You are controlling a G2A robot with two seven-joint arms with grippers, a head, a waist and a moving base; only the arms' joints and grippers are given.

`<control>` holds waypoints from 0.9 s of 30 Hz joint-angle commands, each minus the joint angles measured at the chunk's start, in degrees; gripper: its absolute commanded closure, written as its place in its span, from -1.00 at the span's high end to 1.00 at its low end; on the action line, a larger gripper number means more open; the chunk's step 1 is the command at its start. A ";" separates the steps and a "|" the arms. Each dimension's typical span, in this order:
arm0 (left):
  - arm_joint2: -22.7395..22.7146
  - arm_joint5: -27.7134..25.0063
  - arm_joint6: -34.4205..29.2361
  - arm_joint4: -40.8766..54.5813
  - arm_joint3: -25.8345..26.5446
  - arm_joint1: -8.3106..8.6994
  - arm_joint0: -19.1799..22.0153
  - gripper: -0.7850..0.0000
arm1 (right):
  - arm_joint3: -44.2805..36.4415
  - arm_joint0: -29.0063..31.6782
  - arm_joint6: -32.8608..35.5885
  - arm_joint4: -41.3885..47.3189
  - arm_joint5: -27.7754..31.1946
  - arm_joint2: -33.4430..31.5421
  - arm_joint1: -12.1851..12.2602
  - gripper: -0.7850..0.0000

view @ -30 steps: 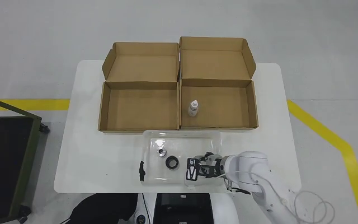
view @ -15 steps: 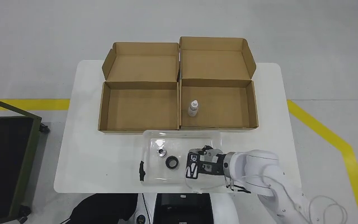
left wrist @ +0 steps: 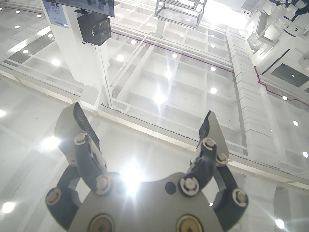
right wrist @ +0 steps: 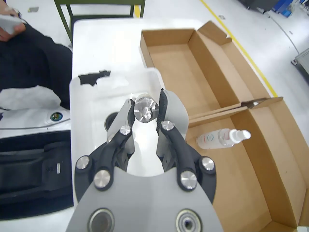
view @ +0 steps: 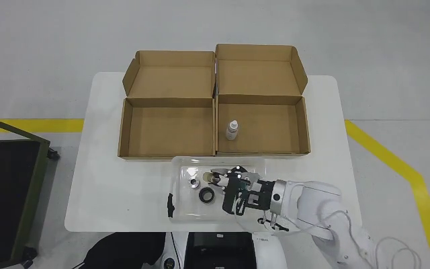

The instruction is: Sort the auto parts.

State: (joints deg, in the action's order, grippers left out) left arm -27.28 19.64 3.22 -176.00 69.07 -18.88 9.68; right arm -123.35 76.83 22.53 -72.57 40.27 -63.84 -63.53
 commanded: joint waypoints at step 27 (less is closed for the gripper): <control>0.00 0.00 0.00 0.00 0.00 0.00 0.00 1.00 | 4.61 -2.41 -23.65 8.55 -3.55 -1.18 -1.18 -1.00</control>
State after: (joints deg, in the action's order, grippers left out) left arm -27.28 19.64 3.22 -176.00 69.07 -18.88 9.68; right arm -118.84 74.38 -1.63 -63.66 36.83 -64.92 -64.73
